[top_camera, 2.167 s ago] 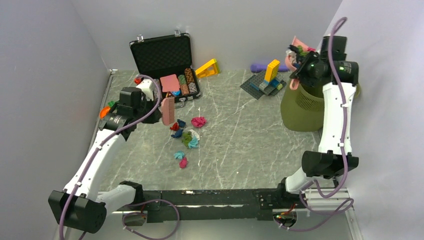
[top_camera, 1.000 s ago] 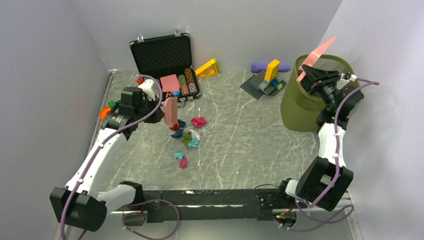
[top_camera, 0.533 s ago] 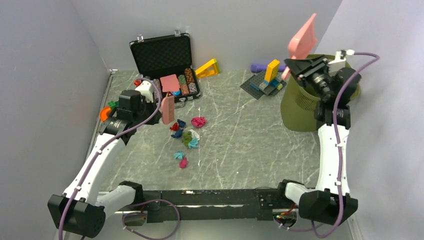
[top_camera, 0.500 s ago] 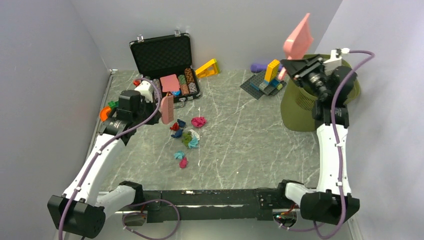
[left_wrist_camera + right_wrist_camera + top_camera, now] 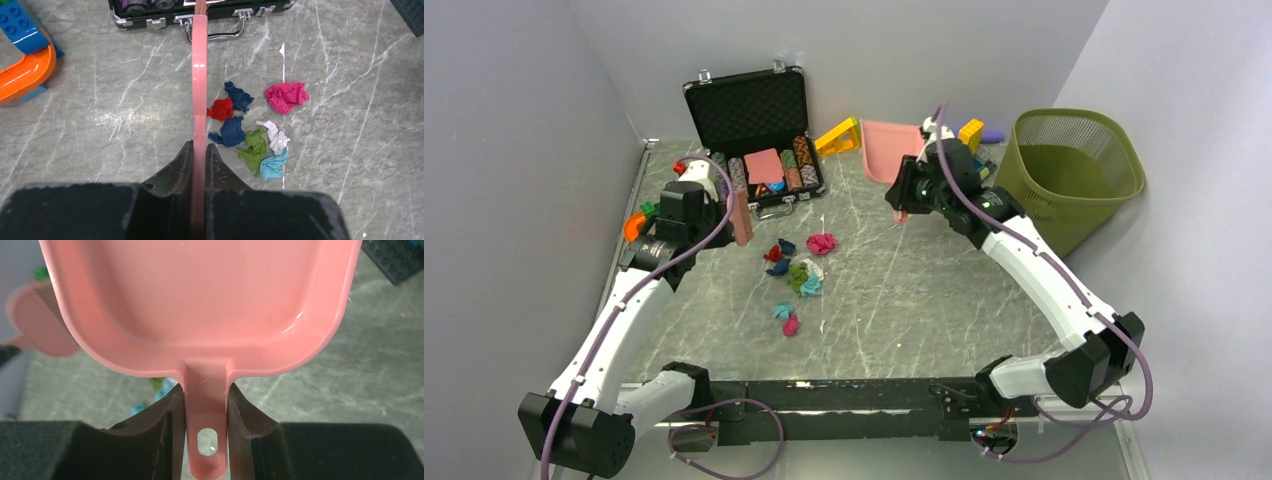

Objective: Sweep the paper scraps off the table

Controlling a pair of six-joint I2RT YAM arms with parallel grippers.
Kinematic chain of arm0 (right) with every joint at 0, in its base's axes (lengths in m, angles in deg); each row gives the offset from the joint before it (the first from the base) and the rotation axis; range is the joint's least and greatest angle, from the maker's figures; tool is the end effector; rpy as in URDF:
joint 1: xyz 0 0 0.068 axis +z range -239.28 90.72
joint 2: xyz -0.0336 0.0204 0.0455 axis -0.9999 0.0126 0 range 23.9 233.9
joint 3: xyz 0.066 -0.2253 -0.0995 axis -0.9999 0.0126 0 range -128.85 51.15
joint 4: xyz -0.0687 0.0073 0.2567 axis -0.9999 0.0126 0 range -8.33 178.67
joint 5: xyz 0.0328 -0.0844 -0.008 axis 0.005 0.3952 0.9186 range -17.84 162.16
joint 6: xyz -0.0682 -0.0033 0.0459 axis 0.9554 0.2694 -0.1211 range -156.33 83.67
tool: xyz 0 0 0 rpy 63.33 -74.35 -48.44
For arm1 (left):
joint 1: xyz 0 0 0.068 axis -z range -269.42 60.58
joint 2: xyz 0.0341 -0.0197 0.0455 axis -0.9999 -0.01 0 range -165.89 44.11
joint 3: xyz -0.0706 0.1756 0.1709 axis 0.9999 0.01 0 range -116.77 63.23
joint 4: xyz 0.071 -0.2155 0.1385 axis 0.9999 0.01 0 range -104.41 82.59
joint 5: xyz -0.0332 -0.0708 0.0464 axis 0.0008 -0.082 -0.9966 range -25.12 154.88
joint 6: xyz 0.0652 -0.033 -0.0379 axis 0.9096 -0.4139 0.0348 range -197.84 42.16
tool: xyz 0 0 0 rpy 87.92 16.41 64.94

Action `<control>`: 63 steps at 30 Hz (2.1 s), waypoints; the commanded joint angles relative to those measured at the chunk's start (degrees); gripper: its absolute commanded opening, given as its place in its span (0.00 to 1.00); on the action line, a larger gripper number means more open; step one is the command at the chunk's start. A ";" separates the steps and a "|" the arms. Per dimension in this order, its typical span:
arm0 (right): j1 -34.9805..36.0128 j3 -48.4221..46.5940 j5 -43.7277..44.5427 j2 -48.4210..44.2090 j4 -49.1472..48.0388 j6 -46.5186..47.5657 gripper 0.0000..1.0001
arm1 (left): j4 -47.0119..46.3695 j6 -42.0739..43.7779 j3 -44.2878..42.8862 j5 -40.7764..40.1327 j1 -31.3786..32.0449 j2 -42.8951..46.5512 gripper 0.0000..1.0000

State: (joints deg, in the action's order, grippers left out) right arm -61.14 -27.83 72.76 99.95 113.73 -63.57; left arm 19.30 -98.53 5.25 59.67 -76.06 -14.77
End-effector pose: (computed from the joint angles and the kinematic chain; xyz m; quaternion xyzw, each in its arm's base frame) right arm 0.2951 0.1569 0.3536 -0.0041 0.8622 0.2314 0.4506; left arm 0.2577 -0.0546 0.2972 -0.0776 0.8814 -0.0974 0.4557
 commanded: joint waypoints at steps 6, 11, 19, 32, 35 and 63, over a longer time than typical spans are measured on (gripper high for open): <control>6.49 3.38 7.15 1.39 16.44 7.69 0.00 | -5.93 4.35 -0.09 4.02 -0.13 1.56 0.00; 13.12 4.01 9.41 3.98 25.63 7.46 0.00 | -6.99 7.67 -0.34 8.13 -0.11 0.62 0.00; 22.16 7.20 8.44 7.79 30.11 5.21 0.00 | -3.11 9.20 -6.35 11.84 -0.09 -4.60 0.00; 29.80 12.34 -1.99 10.27 32.16 8.94 0.00 | 4.88 13.99 -19.49 11.05 0.55 -19.73 0.00; 31.06 12.86 -0.78 12.17 31.64 8.85 0.00 | 12.35 15.54 -25.84 2.17 2.54 -24.08 0.00; 31.43 5.34 10.42 28.14 21.66 10.71 0.00 | 22.45 15.24 -28.56 6.45 14.46 -38.22 0.00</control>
State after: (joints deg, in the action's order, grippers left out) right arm -29.88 -18.96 78.60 125.91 136.41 -53.80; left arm 41.29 -81.96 -22.62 56.26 -61.83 -52.05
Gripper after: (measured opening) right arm 0.337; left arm 0.102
